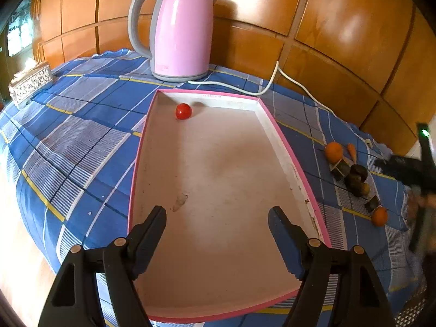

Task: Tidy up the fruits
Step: 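Reach the right tool to the orange carrot and close on it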

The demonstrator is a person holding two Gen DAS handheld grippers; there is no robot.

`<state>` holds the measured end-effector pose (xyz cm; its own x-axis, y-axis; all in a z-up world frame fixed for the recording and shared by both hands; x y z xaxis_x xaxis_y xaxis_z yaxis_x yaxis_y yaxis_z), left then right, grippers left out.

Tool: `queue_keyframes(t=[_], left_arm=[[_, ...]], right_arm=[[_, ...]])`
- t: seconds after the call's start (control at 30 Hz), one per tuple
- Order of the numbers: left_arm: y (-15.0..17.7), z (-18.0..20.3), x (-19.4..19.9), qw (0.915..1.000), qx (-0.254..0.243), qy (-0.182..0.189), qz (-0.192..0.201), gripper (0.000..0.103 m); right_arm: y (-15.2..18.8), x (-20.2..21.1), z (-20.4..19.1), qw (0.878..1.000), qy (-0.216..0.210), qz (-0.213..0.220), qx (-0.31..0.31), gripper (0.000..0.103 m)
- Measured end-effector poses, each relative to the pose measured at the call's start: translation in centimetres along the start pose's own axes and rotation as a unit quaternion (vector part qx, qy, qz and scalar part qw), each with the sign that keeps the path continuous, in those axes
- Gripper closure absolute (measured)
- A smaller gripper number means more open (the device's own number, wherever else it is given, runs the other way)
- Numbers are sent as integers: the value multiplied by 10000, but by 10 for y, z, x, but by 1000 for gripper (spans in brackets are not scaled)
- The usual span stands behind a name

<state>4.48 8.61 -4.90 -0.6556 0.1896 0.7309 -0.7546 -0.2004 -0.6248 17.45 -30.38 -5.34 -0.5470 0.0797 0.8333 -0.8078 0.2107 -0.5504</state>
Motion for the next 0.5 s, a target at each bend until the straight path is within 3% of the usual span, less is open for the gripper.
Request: queue_keyframes(t=[0.4, 0.43, 0.5], left_arm=[[2, -4, -6, 9999, 34, -48, -153, 24], [2, -5, -6, 9999, 40, -38, -157, 24], [2, -5, -6, 9999, 52, -43, -147, 24]], right_arm=[[-49, -77, -38, 9978, 392, -398, 345, 67], [-49, -83, -39, 9975, 386, -468, 352, 70], [-47, -90, -40, 9970, 321, -557, 439, 86]])
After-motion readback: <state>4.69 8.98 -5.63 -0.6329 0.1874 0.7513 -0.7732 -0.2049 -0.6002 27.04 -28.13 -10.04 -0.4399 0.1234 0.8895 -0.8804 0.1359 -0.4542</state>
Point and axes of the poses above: each gripper's, at about its wrist camera, not at the fingertips, and x roughly against the way its jaws point, z to its right, y to its underside, the point moved 2 cm from there along -x, roughly the way its jaws point, and after that the axes turned 7 degrees about y, right-handed, at the moved point
